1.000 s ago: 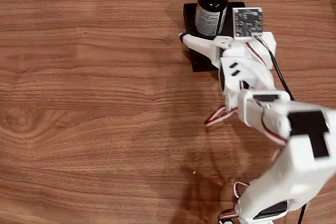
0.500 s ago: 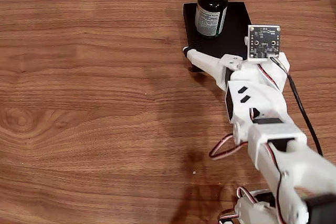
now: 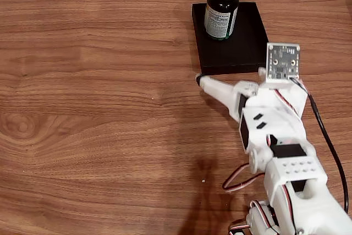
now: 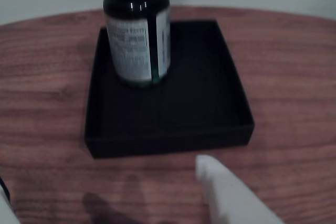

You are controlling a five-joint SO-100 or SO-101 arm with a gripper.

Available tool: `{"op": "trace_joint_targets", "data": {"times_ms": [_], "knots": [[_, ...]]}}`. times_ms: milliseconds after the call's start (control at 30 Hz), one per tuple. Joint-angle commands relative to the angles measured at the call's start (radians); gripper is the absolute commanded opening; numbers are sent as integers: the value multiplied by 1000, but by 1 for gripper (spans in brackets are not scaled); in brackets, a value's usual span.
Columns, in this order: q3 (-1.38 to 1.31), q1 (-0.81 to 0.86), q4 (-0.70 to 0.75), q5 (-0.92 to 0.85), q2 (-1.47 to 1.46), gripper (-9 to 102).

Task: Pick up the pill bottle and place it in the black box.

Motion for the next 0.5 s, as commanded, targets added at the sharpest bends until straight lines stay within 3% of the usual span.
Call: {"op": "trace_joint_targets", "data": {"times_ms": [0,200,467], "knots": [[38,-9,15,-11,98,45],[38,6,144,-55,140,44],[49,-28,663,-121,337,36]]}}
